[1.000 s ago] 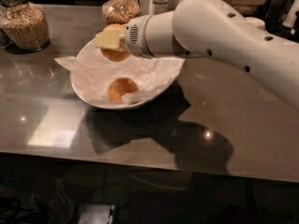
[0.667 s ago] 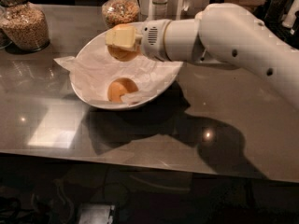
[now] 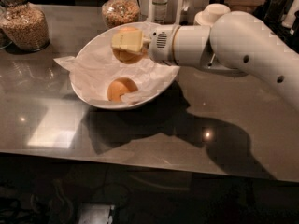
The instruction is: Pick orange from white bowl
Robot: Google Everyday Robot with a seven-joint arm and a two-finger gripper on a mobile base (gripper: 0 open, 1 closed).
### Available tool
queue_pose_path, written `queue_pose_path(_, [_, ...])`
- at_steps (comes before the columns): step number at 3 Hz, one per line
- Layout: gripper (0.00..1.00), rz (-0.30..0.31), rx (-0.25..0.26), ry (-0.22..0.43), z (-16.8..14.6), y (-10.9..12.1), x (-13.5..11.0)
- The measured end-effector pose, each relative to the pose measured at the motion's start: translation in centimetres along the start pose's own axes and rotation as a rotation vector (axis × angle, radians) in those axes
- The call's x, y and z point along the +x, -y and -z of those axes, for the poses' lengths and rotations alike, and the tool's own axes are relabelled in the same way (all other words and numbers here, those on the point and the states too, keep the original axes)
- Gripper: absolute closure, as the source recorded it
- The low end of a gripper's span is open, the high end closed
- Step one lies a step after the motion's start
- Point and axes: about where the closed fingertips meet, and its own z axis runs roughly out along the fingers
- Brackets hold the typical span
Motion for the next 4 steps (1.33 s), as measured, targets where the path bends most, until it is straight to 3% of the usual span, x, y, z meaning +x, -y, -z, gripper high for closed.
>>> queue_pose_path(1, [1.0,0.087,-0.02,-0.016,1.3,-0.4,0.1])
queue_pose_path(2, [1.0,0.196,-0.078,-0.053,5.6,-0.6,2.4])
queue_pose_path(3, [1.0,0.235,-0.088,-0.05,7.2,-1.1,2.9])
queue_pose_path(4, [1.0,0.235,-0.088,-0.05,7.3,-1.1,2.8])
